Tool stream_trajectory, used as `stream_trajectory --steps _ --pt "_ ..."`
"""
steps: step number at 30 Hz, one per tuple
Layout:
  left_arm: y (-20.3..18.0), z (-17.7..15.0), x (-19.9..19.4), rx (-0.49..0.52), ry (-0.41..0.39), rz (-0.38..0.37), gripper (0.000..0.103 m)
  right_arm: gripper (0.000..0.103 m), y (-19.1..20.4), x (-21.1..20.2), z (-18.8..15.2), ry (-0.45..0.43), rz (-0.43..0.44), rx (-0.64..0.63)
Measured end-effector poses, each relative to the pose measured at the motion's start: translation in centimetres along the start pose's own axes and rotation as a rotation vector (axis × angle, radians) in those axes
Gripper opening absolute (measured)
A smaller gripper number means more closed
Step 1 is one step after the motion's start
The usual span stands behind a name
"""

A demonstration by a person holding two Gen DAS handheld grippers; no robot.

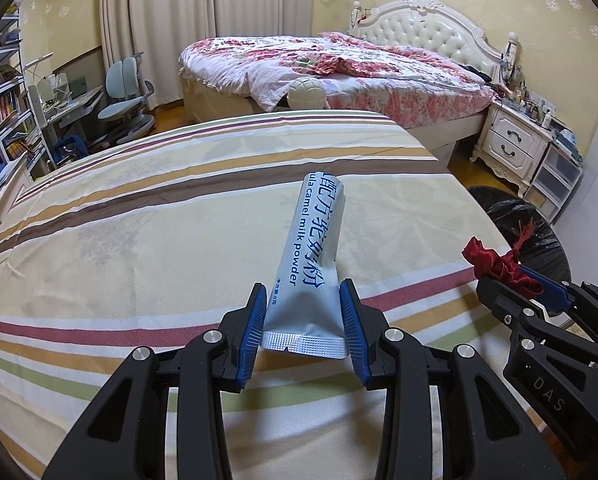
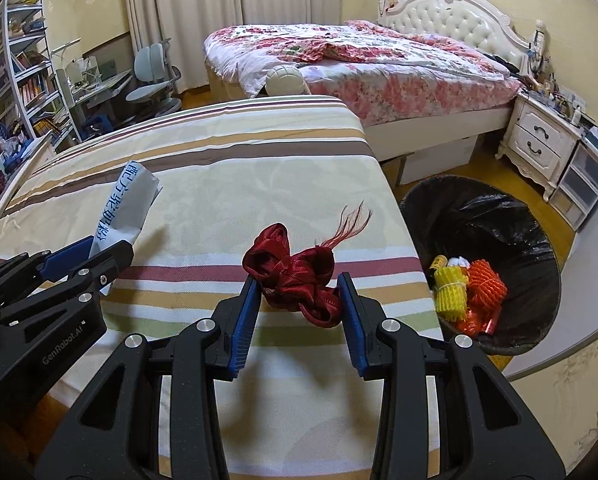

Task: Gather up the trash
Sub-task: 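Carry the red net and white tube with both grippers over the black bin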

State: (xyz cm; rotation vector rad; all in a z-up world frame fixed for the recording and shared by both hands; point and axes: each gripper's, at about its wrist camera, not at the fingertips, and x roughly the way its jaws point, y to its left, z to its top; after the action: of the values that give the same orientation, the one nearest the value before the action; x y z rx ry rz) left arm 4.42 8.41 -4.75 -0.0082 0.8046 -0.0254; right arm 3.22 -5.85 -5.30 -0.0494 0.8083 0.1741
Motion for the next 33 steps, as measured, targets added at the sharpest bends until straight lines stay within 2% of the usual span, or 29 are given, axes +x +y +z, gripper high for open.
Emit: stream_trajectory --steps 17,33 --pt "-6.6 1.1 -1.4 0.103 -0.076 -0.095 0.038 0.038 -7.2 -3.2 -0.3 -0.079 -0.107 0.119" --pt "-13.6 3.9 0.2 0.199 -0.133 -0.18 0.038 0.038 -16.1 -3.9 1.3 -0.159 -0.258 0.247"
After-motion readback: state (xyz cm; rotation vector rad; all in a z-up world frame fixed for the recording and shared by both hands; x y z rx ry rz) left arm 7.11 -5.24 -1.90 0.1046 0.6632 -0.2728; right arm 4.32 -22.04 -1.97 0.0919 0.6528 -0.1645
